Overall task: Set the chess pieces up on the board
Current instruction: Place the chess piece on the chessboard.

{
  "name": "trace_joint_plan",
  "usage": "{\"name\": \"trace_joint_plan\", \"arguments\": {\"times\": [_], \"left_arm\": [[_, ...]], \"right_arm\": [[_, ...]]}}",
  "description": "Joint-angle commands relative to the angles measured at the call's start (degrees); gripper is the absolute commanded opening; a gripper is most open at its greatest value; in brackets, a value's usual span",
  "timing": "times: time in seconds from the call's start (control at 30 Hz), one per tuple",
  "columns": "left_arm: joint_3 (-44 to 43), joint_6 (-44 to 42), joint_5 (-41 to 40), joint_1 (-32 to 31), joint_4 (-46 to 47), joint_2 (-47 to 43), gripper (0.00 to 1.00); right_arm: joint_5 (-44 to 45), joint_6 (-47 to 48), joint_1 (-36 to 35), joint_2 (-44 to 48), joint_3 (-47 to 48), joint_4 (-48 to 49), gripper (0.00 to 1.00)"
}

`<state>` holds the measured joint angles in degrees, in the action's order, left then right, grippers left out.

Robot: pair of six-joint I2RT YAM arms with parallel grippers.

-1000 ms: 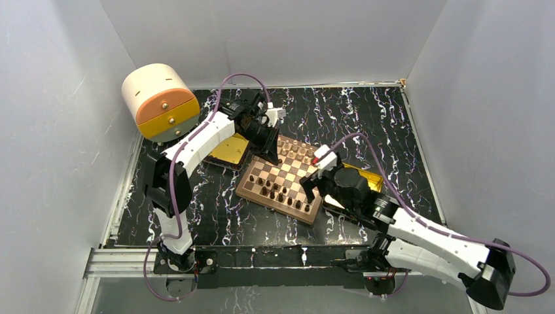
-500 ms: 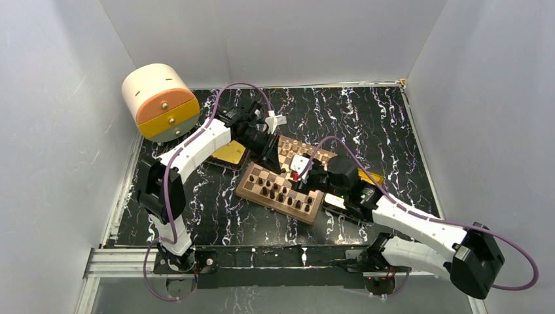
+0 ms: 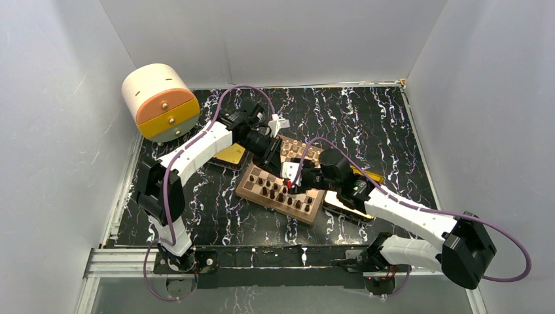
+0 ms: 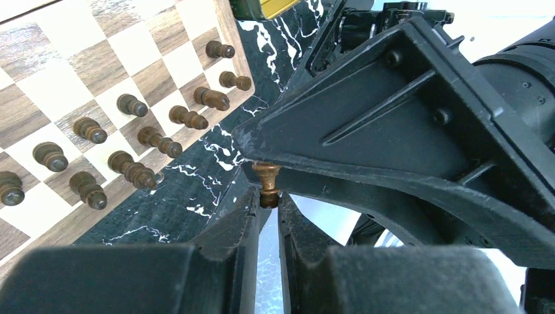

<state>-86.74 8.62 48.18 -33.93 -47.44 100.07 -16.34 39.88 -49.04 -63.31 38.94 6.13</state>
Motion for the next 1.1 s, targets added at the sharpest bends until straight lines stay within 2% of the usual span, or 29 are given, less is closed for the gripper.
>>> {"name": "trace_joint_plan", "arguments": {"times": [0.0, 0.33, 0.57, 0.83, 0.97, 1.07], "left_arm": [[0.69, 0.59, 2.88, -0.32, 0.10, -3.83, 0.00], [-0.21, 3.15, 2.31, -0.33, 2.61, -4.04, 0.00], [-0.23, 7.54, -3.47, -0.34, 9.63, -6.29, 0.00], [3.58, 11.28, -8.67, -0.34, 18.81, -9.93, 0.01], [6.10, 13.11, -8.72, -0.34, 22.31, -11.21, 0.02], [7.55, 14.49, -8.83, -0.51, 24.39, -11.59, 0.07]], "right_arm": [[-2.69, 3.61, 0.28, 0.29, 1.91, 1.39, 0.57], [-3.06, 3.01, 0.27, 2.41, -0.89, 1.96, 0.23], [0.47, -7.94, 0.26, 3.25, -2.76, 9.15, 0.01], [3.71, -22.01, 0.34, 2.91, -4.84, 19.59, 0.00], [8.54, -27.68, 0.26, 1.20, -2.59, 18.74, 0.00], [10.33, -30.08, 0.26, -0.72, 0.03, 15.73, 0.00]]}}
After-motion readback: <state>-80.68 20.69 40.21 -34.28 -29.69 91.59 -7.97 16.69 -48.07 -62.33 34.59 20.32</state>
